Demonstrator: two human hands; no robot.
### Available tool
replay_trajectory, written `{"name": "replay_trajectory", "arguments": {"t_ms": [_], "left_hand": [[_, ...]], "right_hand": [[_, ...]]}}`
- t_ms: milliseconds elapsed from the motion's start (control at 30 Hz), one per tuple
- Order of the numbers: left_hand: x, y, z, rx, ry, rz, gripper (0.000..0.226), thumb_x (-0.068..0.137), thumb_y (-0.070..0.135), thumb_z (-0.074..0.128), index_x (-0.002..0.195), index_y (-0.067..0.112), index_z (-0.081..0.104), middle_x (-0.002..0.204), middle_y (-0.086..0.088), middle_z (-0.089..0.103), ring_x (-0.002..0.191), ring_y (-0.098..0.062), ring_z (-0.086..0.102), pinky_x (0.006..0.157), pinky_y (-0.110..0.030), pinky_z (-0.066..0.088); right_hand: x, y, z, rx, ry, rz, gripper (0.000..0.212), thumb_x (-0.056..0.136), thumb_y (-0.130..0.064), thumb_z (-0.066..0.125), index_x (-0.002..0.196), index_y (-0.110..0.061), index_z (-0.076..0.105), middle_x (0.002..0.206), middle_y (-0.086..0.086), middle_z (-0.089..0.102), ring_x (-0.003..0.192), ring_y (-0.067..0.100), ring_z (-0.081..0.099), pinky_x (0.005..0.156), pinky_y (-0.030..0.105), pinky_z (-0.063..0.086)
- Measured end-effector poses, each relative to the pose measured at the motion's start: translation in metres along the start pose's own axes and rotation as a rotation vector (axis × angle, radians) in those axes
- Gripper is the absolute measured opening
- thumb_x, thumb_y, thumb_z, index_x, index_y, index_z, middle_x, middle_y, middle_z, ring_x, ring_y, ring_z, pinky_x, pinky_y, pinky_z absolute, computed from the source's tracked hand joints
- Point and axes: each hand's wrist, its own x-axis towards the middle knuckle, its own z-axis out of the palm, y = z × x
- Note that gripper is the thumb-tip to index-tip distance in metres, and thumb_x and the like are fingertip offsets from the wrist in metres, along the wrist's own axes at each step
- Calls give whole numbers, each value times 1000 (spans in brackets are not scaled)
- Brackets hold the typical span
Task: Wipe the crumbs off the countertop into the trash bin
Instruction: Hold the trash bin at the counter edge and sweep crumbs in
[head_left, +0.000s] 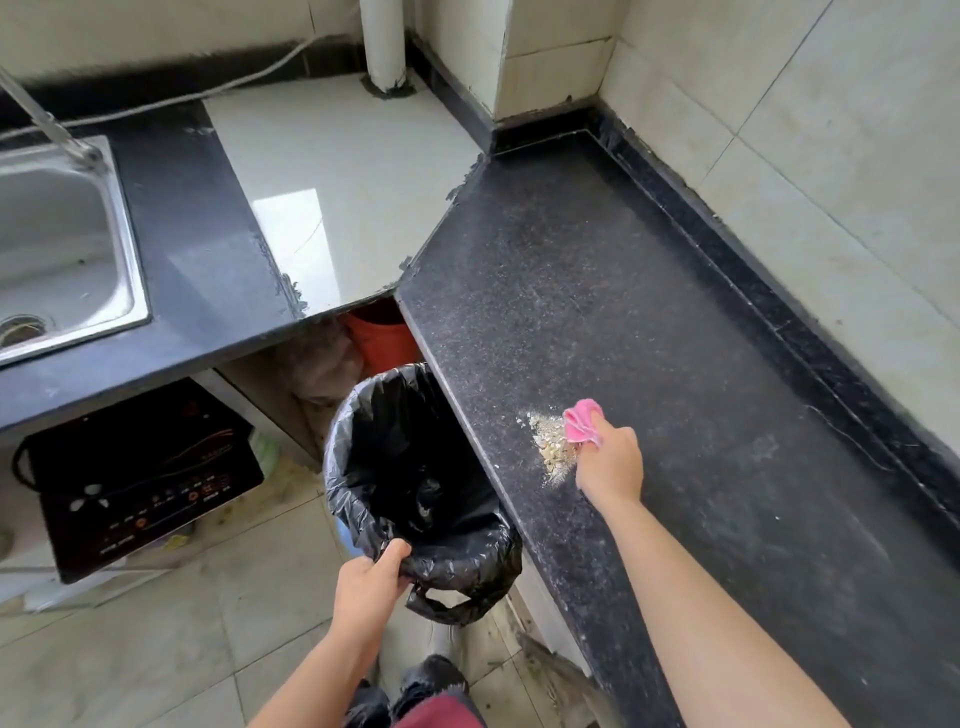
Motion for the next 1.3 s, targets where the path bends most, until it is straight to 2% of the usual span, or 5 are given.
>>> {"name": "replay_trajectory", "arguments": {"t_ms": [400,500,767,1000,1300], "left_hand": [[-6,0,4,38,-6,75,19,80,9,64,67,8,51,43,8,43,43,-5,38,52,-24,35],[-5,-1,4,51,-6,84,16,80,9,63,68,9,52,41,10,40,41,-4,34,49,-23,32],[1,-3,-1,-68,-12,36,19,76,17,64,64,11,50,60,-4,49,64,-16,44,65,-30,36],[14,-4,-5,-61,-33,63,22,70,28,64,62,13,49,60,-6,49,65,-16,46,67,-33,39],[11,7,-4,-58,-2,73,24,61,34,63,56,17,47,55,-3,49,62,-15,46,65,-32,39]], "right_hand": [[-75,-37,37,151,-253,-112,55,95,-4,41,143,-31,46,102,7,43,82,23,54,85,30,45],[-82,-46,30,242,-327,-96,42,91,-8,43,118,-29,68,99,16,53,81,32,61,87,38,51],[-7,-47,-21,382,-134,-17,13,84,-30,65,73,-26,70,61,-2,67,47,5,62,48,21,44],[63,-38,-12,-55,-38,0,34,93,-18,36,109,-22,65,101,17,54,89,39,62,71,37,52],[-33,-68,49,-33,-237,-404,48,90,-7,46,131,-31,57,101,3,43,99,27,43,88,30,38]]}}
